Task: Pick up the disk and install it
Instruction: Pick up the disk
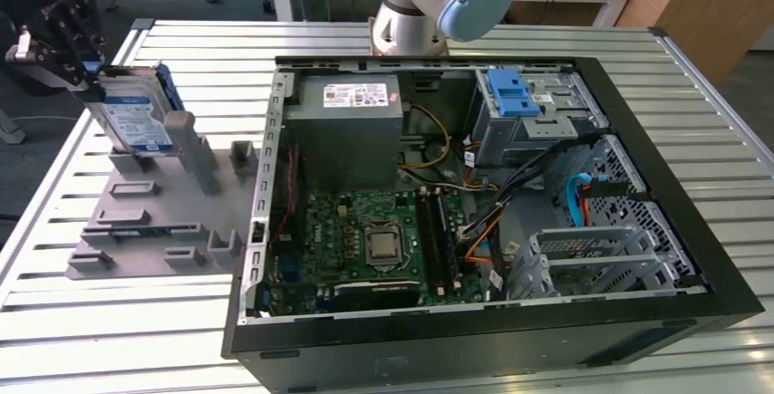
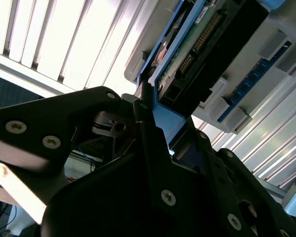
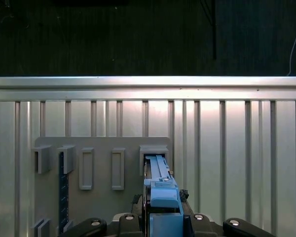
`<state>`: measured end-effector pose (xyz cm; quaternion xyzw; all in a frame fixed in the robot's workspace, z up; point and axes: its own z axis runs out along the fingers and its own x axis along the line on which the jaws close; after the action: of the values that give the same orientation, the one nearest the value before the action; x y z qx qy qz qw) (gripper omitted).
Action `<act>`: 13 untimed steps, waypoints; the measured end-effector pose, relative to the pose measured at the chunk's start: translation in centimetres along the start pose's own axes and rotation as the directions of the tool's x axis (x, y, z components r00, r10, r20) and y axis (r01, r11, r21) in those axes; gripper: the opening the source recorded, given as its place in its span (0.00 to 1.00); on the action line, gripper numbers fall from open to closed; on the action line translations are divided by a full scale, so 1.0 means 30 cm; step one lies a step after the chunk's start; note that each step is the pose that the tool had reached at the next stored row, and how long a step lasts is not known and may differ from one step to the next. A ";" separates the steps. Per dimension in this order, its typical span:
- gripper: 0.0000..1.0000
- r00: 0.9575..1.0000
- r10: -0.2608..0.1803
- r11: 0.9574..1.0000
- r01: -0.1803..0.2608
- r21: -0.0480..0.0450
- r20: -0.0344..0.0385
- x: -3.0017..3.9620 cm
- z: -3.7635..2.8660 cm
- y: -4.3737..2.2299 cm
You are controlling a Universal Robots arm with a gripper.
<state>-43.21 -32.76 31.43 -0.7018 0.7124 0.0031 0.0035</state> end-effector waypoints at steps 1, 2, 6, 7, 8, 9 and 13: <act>0.36 1.000 0.000 1.000 0.000 0.000 0.001 0.000 0.000 0.000; 0.36 1.000 0.000 1.000 0.000 0.000 0.001 0.000 0.000 0.000; 0.36 1.000 0.000 1.000 0.000 0.000 0.003 0.000 0.000 0.000; 0.36 1.000 0.000 1.000 0.000 0.000 0.003 0.000 0.000 0.000; 0.36 1.000 0.000 1.000 0.000 0.000 0.003 0.000 0.000 0.000; 0.36 1.000 0.000 1.000 0.000 0.000 0.003 0.000 -0.001 0.000; 0.36 1.000 0.000 1.000 0.000 0.000 0.003 0.000 -0.007 0.000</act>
<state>-43.21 -32.76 31.65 -0.7018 0.7124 0.0041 0.0044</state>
